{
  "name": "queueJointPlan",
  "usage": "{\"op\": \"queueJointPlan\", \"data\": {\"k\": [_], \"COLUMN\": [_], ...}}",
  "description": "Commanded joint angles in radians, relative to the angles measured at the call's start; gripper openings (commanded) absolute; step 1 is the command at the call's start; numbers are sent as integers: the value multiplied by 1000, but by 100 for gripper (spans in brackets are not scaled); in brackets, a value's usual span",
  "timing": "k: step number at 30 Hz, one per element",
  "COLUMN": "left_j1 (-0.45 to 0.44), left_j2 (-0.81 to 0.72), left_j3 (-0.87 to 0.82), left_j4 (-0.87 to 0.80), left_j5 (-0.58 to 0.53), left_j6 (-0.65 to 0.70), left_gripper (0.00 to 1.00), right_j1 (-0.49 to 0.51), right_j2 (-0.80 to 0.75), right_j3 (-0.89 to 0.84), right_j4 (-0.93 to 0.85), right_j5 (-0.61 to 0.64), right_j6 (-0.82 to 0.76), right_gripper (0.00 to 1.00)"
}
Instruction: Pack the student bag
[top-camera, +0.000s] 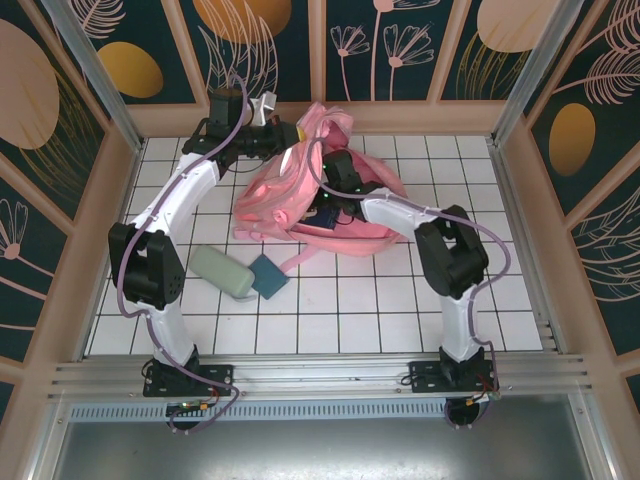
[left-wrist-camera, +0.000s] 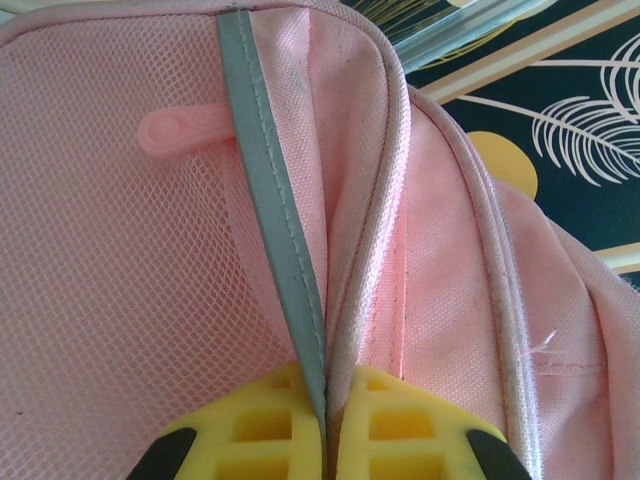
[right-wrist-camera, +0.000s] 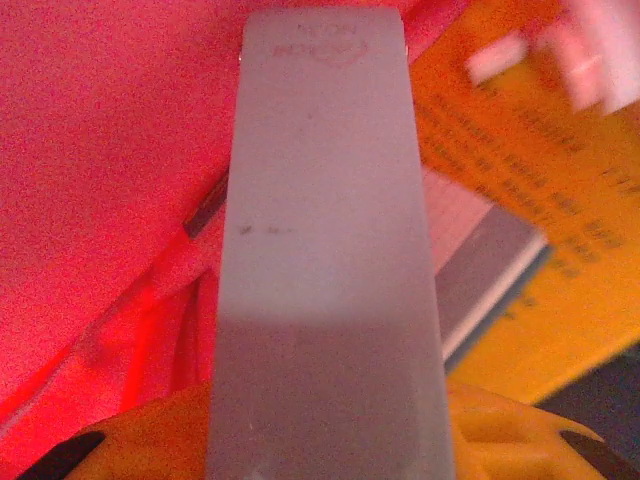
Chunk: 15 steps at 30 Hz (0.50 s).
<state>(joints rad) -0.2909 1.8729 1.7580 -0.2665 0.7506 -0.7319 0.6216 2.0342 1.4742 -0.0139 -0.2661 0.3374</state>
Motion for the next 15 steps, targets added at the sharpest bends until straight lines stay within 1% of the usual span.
{"op": "queueJointPlan", "data": {"k": [1, 3, 5, 6, 8, 9, 10, 12, 13, 15], "left_j1": [9, 10, 9, 9, 10, 10, 9, 9, 10, 10], "left_j2": [-69, -67, -65, -62, -57, -54, -51, -51, -51, -51], "left_j3": [36, 32, 29, 29, 30, 33, 35, 39, 40, 39], "left_j4": [133, 135, 134, 135, 140, 140, 139, 136, 136, 133], "left_j5": [32, 33, 32, 32, 35, 35, 35, 34, 31, 29], "left_j6": [-4, -2, -1, -1, -4, -5, -5, -5, -5, -3], "left_gripper": [0, 0, 0, 0, 0, 0, 0, 0, 0, 0], "right_j1": [-36, -65, -68, -68, -69, -69, -69, -69, -69, -84], "right_j2": [61, 102, 141, 160, 197, 220, 236, 232, 212, 148], "right_j3": [27, 1, -23, -22, 14, 52, 85, 115, 106, 51], "right_j4": [166, 286, 434, 476, 468, 425, 362, 231, 190, 185], "right_j5": [-276, -413, -529, -551, -571, -573, -547, -463, -411, -347], "right_j6": [163, 289, 408, 458, 491, 483, 459, 382, 358, 335], "right_gripper": [41, 42, 43, 45, 48, 49, 53, 64, 68, 74]}}
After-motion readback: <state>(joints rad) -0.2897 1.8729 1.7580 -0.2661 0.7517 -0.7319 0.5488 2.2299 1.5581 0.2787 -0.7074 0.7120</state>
